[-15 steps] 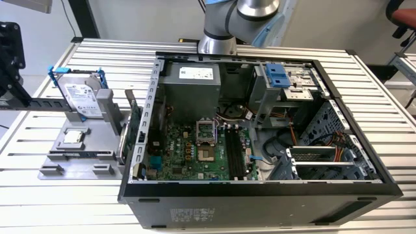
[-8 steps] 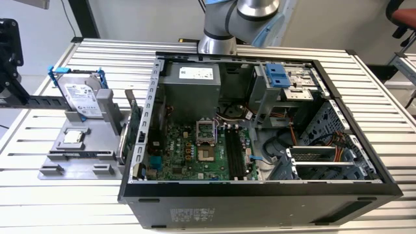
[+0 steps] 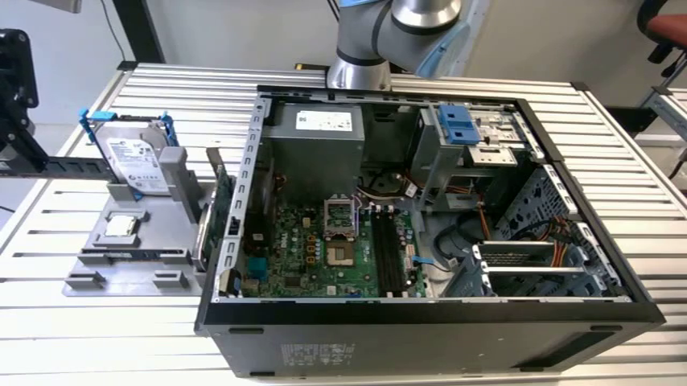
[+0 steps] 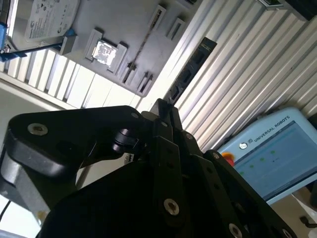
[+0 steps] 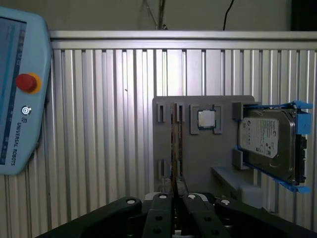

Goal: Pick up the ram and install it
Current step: 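Pick up the ram and move it above insertion slot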

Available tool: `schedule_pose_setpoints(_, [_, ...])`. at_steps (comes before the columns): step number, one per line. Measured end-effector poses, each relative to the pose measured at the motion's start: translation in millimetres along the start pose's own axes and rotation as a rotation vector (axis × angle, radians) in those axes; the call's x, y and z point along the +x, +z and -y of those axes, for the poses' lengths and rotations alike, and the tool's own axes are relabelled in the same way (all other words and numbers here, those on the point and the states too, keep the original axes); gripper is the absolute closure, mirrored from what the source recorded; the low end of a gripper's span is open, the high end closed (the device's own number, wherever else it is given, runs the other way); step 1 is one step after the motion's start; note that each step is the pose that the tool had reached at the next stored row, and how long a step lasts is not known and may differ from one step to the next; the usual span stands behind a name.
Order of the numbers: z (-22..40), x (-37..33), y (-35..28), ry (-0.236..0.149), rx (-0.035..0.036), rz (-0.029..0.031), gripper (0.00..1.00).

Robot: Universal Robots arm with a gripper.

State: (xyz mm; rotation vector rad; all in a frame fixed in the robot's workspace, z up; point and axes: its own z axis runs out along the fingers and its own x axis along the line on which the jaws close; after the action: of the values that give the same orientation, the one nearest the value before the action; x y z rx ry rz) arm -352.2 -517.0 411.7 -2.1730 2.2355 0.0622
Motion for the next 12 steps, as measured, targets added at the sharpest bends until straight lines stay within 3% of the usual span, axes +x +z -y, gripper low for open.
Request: schedule_pose_setpoints(12, [25.3, -0.7, -0.2, 0.0, -0.0059, -0.0001, 1.0])
